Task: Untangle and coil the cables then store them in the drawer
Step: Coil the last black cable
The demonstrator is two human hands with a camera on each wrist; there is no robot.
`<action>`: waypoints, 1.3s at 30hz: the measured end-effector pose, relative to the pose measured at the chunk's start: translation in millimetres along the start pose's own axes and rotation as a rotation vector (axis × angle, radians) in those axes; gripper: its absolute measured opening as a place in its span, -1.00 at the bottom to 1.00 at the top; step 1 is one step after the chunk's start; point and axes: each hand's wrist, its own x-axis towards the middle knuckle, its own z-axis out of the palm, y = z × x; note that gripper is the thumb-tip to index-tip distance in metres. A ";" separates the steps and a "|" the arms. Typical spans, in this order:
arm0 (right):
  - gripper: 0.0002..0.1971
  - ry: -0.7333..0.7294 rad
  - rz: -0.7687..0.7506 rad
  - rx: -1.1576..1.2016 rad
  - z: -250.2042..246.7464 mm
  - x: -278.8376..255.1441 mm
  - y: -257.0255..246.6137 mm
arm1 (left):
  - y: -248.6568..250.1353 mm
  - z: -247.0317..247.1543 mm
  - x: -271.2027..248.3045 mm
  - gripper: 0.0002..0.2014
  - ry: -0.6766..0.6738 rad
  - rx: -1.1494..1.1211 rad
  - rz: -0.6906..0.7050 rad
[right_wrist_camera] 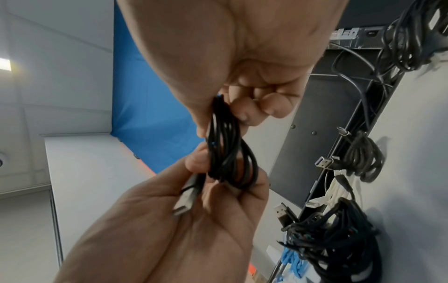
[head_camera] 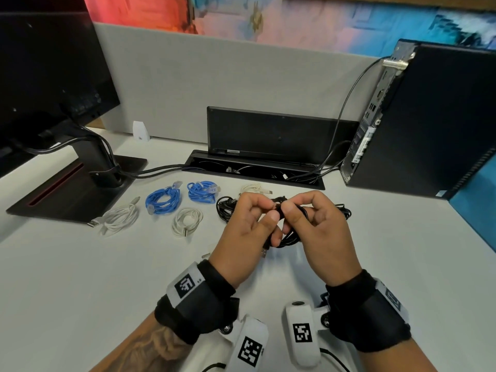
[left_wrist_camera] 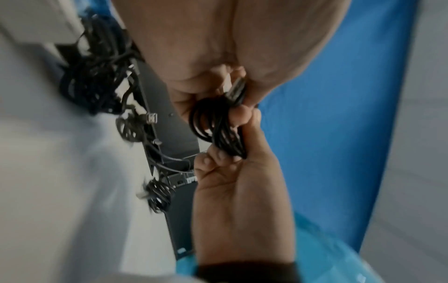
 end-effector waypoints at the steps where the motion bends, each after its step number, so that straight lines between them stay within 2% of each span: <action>1: -0.88 -0.008 -0.017 -0.009 -1.1 -0.2 -1.2 | 0.6 -1.2 1.0 -0.80 -0.004 -0.061 -0.042; 3: -0.92 -0.062 -0.047 -0.026 -5.0 0.3 -3.7 | -0.1 -4.0 3.5 -0.69 -0.016 -0.131 -0.092; 6: -0.81 -0.150 -0.078 -0.112 -11.9 2.3 -1.8 | -1.2 -9.1 4.4 -0.77 0.029 -0.149 -0.085; 12: -0.76 -0.083 -0.160 -0.189 -15.0 2.3 0.1 | -2.4 -8.8 2.3 -0.76 -0.002 -0.280 -0.158; 17: -0.83 -0.052 -0.177 -0.097 -11.7 -0.8 -2.5 | 0.7 -11.2 3.0 -0.70 -0.136 -0.364 -0.294; 21: -0.85 -0.094 -0.155 -0.157 -12.6 0.9 -0.8 | 1.3 -9.6 3.4 -0.76 -0.082 -0.375 -0.267; 24: -0.89 -0.128 -0.113 -0.159 -16.3 2.3 1.4 | -1.2 -8.0 4.5 -0.80 -0.049 -0.242 -0.192; 26: -0.85 -0.102 -0.119 -0.153 -17.5 2.8 1.7 | -2.1 -6.6 3.7 -0.85 -0.056 -0.151 -0.163; 30: -0.90 -0.042 -0.158 -0.238 -12.5 2.4 0.1 | -2.1 -3.3 2.2 -0.92 -0.020 -0.037 -0.146; 34: -0.88 0.142 -0.235 -0.251 -13.4 1.1 -2.9 | 3.3 6.5 3.3 -0.77 -0.029 0.001 -0.143; 39: -0.86 0.253 -0.304 -0.156 -21.9 -1.8 -14.1 | 8.5 16.6 0.4 -0.65 -0.124 -0.010 -0.155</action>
